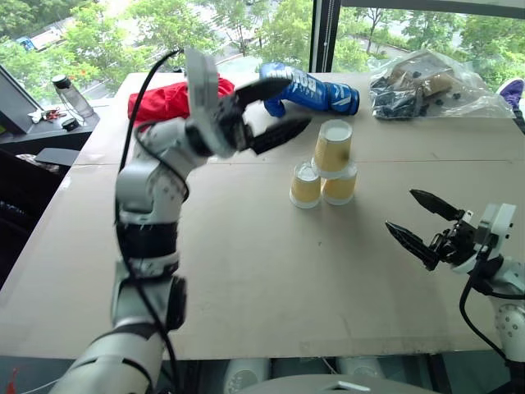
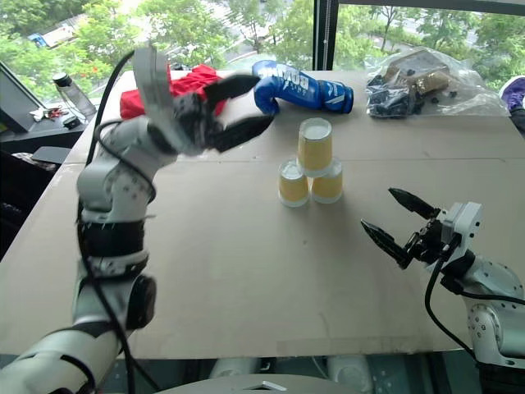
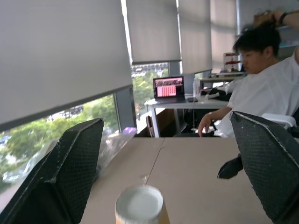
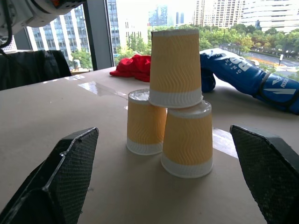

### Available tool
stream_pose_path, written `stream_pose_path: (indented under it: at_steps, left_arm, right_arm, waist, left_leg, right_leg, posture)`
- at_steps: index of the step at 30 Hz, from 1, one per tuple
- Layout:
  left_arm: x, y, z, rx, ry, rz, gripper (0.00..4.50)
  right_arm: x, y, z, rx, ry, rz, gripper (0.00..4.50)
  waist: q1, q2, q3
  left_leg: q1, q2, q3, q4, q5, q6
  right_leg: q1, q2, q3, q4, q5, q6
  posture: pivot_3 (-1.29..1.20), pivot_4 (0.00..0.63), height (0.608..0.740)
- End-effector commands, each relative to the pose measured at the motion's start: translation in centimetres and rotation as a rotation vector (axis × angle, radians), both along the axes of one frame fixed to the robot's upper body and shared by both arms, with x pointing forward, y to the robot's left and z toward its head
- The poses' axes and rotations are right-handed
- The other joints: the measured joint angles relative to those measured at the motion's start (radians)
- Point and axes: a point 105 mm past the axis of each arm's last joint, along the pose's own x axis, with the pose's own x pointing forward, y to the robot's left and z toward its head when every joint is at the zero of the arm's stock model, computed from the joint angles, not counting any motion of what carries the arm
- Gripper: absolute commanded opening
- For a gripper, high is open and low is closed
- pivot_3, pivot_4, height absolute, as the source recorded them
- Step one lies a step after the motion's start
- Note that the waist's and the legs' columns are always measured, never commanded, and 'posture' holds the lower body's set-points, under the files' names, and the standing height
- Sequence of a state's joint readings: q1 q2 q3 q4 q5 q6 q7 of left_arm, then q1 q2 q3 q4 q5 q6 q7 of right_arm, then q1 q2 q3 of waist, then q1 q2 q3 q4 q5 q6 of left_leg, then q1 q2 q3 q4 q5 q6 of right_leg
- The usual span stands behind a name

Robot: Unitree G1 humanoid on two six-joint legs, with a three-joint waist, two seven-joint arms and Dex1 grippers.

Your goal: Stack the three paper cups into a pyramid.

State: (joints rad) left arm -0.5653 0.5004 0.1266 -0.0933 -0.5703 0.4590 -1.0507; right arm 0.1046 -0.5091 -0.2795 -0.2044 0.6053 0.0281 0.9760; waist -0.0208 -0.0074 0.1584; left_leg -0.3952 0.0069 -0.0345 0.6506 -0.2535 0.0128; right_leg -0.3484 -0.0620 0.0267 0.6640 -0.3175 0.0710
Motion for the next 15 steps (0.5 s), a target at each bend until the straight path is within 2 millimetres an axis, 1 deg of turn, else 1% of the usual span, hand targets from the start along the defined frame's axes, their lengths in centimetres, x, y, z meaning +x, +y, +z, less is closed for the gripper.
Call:
stream_pose_path:
  at_steps: [1, 3, 5, 6, 7, 9, 11, 15]
  left_arm:
    - [-2.3, 2.1, -3.7, 0.069, 0.064, 0.105, 4.44]
    - [-3.8, 2.9, -7.2, 0.113, 0.141, 0.184, 4.44]
    - [-5.3, 3.3, -9.9, 0.137, 0.204, 0.256, 4.44]
    - [-5.9, 3.3, -10.9, 0.137, 0.226, 0.288, 4.44]
    - [-6.3, 3.3, -11.4, 0.137, 0.238, 0.307, 4.44]
    - [-6.9, 3.6, -13.5, 0.164, 0.278, 0.384, 4.44]
    - [-7.2, 3.8, -15.0, 0.176, 0.295, 0.446, 4.44]
    - [-7.2, 4.0, -16.0, 0.175, 0.31, 0.506, 4.44]
  right_arm:
    - [-0.2, -0.8, -0.7, -0.036, -0.023, -0.007, 4.5]
    - [-0.4, -1.3, -1.9, -0.077, 0.0, 0.011, 4.5]
    - [-0.6, -1.7, -3.1, -0.131, 0.028, 0.027, 4.5]
    - [-0.6, -2.0, -3.5, -0.146, 0.038, 0.032, 4.5]
    - [-0.6, -2.2, -3.7, -0.154, 0.044, 0.034, 4.5]
    - [-0.4, -2.8, -4.4, -0.163, 0.067, 0.019, 4.5]
    - [-0.5, -3.2, -4.9, -0.176, 0.085, 0.027, 4.5]
    - [-0.6, -3.3, -5.1, -0.178, 0.088, 0.041, 4.5]
  waist:
    - [0.006, 0.0, 0.001]
    - [0.008, 0.0, 0.001]
    - [0.015, -0.001, 0.001]
    - [0.018, 0.0, 0.001]
    - [0.02, 0.0, 0.001]
    - [0.021, 0.0, 0.001]
    - [0.021, 0.0, 0.001]
    - [0.019, 0.001, 0.0]
  left_leg:
    - [-0.001, 0.0, 0.0, 0.001, 0.0, 0.0]
    - [-0.001, 0.0, 0.0, 0.001, -0.001, 0.001]
    - [-0.002, 0.0, -0.001, 0.001, -0.002, 0.003]
    - [-0.001, 0.0, -0.001, 0.001, -0.002, 0.004]
    - [0.0, -0.001, 0.0, 0.001, -0.002, 0.004]
    - [0.0, -0.001, -0.001, 0.001, -0.003, 0.004]
    - [0.003, -0.001, -0.001, 0.001, -0.003, 0.004]
    - [0.004, -0.001, -0.001, 0.001, -0.003, 0.004]
  right_leg:
    - [-0.001, 0.0, 0.0, 0.0, 0.0, 0.0]
    - [0.0, -0.001, 0.0, -0.001, 0.0, 0.0]
    - [0.0, -0.002, -0.001, -0.002, 0.0, 0.0]
    - [0.0, -0.003, -0.001, -0.002, 0.0, 0.0]
    - [0.002, -0.005, -0.001, -0.002, 0.0, 0.0]
    - [0.003, -0.006, 0.0, -0.002, 0.0, -0.001]
    - [0.006, -0.008, 0.001, -0.001, 0.0, -0.001]
    - [0.006, -0.008, 0.001, -0.001, 0.0, -0.001]
  posture:
    - [0.0, 0.15, 0.74]
    - [0.0, 0.15, 0.74]
    - [0.0, 0.15, 0.74]
    - [0.0, 0.15, 0.74]
    - [0.0, 0.15, 0.74]
    - [0.0, 0.15, 0.74]
    - [0.0, 0.15, 0.74]
    - [0.0, 0.15, 0.74]
